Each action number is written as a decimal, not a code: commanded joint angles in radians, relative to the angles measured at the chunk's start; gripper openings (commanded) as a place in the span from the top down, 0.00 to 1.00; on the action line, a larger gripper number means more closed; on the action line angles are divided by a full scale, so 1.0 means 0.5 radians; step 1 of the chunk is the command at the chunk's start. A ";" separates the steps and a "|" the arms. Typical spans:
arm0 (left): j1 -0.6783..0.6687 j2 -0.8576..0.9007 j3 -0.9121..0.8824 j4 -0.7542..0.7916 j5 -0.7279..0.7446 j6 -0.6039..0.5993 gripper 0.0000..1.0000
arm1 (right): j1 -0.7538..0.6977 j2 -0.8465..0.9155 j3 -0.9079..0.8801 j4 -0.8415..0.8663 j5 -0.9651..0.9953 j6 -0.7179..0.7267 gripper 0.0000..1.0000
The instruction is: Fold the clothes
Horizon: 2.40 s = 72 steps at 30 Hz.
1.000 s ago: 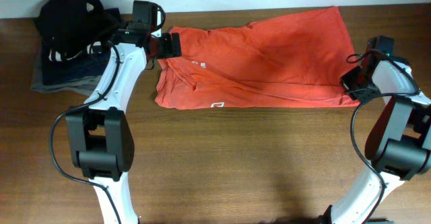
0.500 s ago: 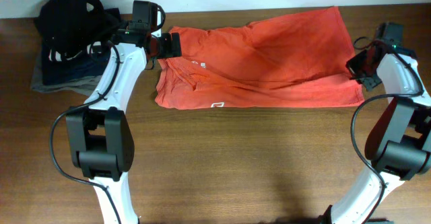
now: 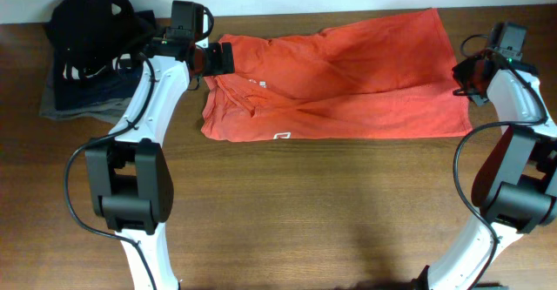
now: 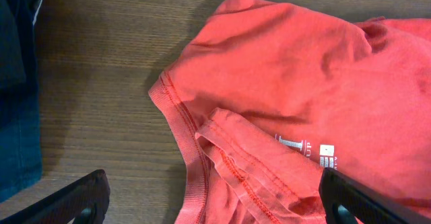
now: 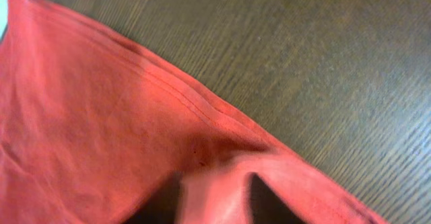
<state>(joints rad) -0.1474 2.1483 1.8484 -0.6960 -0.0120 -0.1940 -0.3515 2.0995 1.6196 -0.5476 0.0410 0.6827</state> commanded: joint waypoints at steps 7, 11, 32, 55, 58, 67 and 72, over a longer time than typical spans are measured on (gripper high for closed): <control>-0.006 -0.053 0.037 0.067 -0.008 0.011 0.01 | 0.007 0.037 0.151 0.014 -0.055 -0.103 0.17; -0.006 -0.053 0.097 0.142 0.095 0.011 0.02 | 0.014 0.037 0.389 0.005 -0.277 -0.259 0.11; -0.143 -0.014 0.255 -0.270 0.365 0.278 0.09 | 0.294 0.122 0.768 -0.732 -0.002 -0.677 0.11; -0.258 0.397 0.253 -0.929 0.362 0.188 0.73 | 0.193 0.134 0.412 -1.253 -0.012 -0.720 0.95; -0.257 0.398 0.253 -0.928 0.361 0.188 0.73 | 0.193 0.134 0.259 -1.066 -0.012 -0.730 0.96; -0.257 0.417 0.250 -0.930 0.356 0.188 0.73 | 0.188 0.134 -0.054 -0.636 -0.005 -0.840 0.96; -0.258 0.417 0.214 -0.990 0.310 0.188 0.73 | 0.182 0.134 -0.185 -0.463 -0.005 -0.848 0.96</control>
<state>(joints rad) -0.2810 2.3508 1.9675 -1.1748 0.1608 -0.0944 -0.2565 2.1628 1.5646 -0.8040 0.0235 0.2749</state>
